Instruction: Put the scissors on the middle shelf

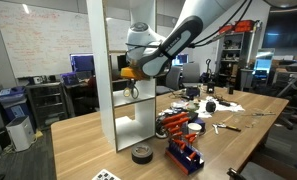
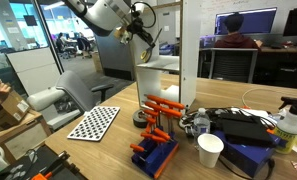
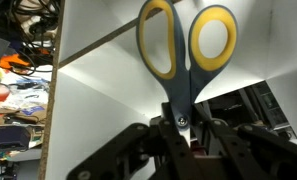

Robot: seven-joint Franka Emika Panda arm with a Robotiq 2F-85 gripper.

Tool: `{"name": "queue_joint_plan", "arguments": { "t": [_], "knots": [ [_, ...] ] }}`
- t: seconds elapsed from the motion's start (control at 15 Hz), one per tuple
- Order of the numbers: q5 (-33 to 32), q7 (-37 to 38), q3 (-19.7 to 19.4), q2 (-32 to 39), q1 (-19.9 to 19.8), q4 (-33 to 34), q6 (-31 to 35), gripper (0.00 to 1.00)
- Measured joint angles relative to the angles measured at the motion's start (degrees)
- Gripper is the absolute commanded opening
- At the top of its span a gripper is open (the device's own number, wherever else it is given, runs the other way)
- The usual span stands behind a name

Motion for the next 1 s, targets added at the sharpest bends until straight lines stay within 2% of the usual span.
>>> {"name": "queue_joint_plan", "arguments": {
  "t": [0.13, 0.2, 0.27, 0.4, 0.6, 1.0],
  "knots": [
    [-0.71, 1.02, -0.89, 4.48, 0.00, 4.54, 0.12, 0.04],
    [-0.71, 1.21, -1.25, 6.75, 0.00, 6.71, 0.13, 0.33],
    [-0.70, 1.23, -1.48, 8.95, -0.04, 8.73, 0.13, 0.18],
    [-0.50, 1.23, -1.68, 12.82, -0.24, 12.37, 0.12, 0.32],
    [-0.46, 1.24, -1.69, 15.17, -0.30, 14.53, 0.11, 0.33],
    [-0.46, 1.24, -1.69, 15.22, -0.30, 15.09, 0.11, 0.33]
  ]
}}
